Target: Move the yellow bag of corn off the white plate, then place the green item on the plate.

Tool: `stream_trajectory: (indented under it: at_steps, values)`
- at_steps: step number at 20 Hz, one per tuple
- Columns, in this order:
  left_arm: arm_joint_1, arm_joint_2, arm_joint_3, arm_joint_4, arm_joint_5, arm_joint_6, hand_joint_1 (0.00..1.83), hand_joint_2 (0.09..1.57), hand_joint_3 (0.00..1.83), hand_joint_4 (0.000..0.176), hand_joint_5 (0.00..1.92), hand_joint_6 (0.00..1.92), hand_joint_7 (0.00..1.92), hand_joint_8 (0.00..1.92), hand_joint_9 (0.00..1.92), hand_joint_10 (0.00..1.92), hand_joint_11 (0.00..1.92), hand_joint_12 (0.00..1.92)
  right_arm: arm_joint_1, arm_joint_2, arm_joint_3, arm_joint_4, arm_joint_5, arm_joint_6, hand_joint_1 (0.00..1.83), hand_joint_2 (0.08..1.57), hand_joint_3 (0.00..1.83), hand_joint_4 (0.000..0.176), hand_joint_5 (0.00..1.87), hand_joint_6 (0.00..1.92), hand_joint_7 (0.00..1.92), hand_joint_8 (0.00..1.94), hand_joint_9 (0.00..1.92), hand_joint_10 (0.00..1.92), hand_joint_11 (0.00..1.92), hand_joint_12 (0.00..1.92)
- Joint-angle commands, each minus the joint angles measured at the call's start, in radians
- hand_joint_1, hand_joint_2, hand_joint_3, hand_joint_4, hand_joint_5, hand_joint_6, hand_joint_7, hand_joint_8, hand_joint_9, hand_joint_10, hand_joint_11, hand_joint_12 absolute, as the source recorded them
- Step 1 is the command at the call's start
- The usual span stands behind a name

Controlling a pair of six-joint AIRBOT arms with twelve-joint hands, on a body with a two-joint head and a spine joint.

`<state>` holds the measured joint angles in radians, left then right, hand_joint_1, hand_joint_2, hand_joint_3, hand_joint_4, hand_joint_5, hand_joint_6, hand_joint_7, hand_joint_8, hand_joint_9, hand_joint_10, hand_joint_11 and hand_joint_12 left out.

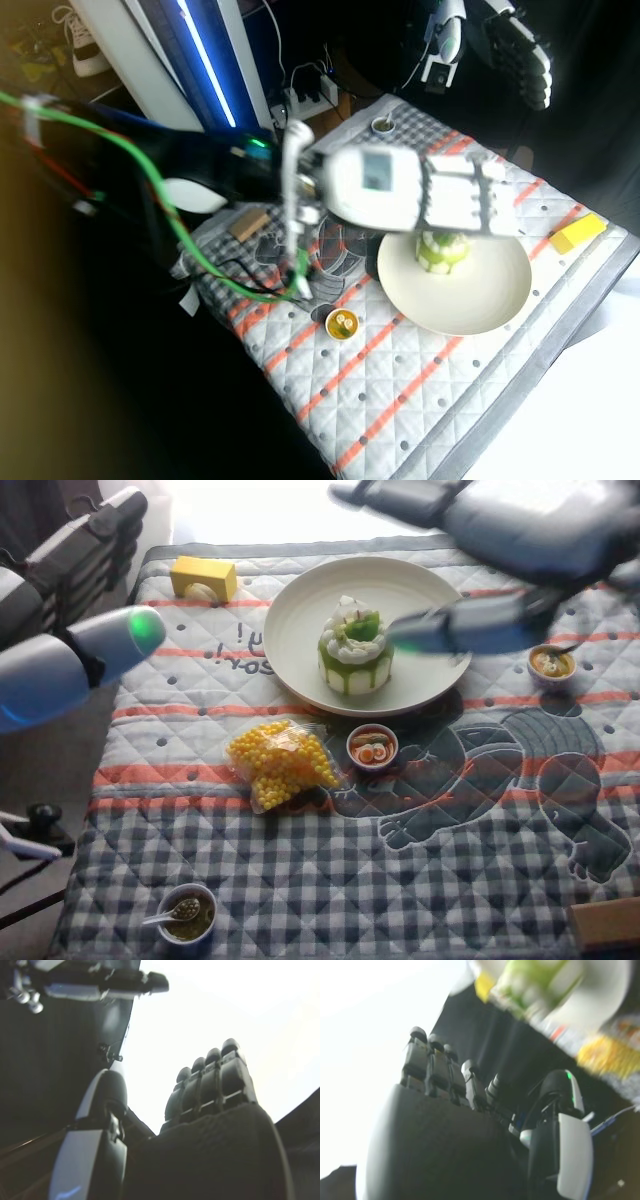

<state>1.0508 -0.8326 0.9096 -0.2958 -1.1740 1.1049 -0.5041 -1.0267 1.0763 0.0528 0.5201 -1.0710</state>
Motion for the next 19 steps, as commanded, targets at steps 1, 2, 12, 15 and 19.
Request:
stream_trajectory:
  at_steps: [1, 2, 12, 15, 19]
  values:
    - [-0.019, 0.012, 0.000, 0.008, -0.147, -0.008, 0.47, 1.33, 0.00, 0.000, 0.00, 0.00, 0.00, 0.00, 0.00, 0.00, 0.00, 0.00, -0.002, 0.028, -0.023, 0.005, 0.197, -0.001, 0.43, 1.09, 0.01, 0.077, 0.00, 0.00, 0.00, 0.00, 0.00, 0.00, 0.01, 0.56]
    - [-0.024, 0.019, -0.004, 0.008, -0.160, -0.009, 0.53, 1.30, 0.00, 0.000, 0.01, 0.00, 0.00, 0.00, 0.00, 0.00, 0.00, 0.00, -0.021, 0.075, -0.062, 0.004, 0.241, -0.001, 0.40, 1.06, 0.00, 0.088, 0.00, 0.00, 0.00, 0.00, 0.00, 0.00, 0.00, 1.00]
    - [-0.016, 0.013, 0.012, -0.031, -0.303, -0.095, 0.54, 1.25, 0.00, 0.092, 0.00, 0.00, 0.00, 0.00, 0.00, 0.00, 0.00, 0.00, -0.287, 0.314, -0.254, 0.104, 0.592, -0.001, 0.57, 1.17, 0.00, 0.074, 0.00, 0.00, 0.00, 0.00, 0.00, 0.00, 0.00, 0.00]
    - [-0.013, 0.012, 0.012, -0.031, -0.342, -0.113, 0.61, 1.19, 0.00, 0.165, 0.00, 0.00, 0.00, 0.00, 0.00, 0.00, 0.00, 0.00, -0.415, 0.367, -0.299, 0.164, 0.750, -0.001, 0.59, 1.18, 0.00, 0.080, 0.00, 0.00, 0.00, 0.00, 0.00, 0.00, 0.00, 0.00]
    - [0.004, 0.016, 0.026, -0.031, -0.405, -0.176, 0.50, 1.18, 0.00, 0.176, 0.00, 0.00, 0.00, 0.00, 0.00, 0.00, 0.00, 0.00, -0.505, 0.394, -0.324, 0.231, 0.900, -0.001, 0.53, 1.12, 0.00, 0.081, 0.00, 0.00, 0.00, 0.00, 0.00, 0.00, 0.00, 0.00]
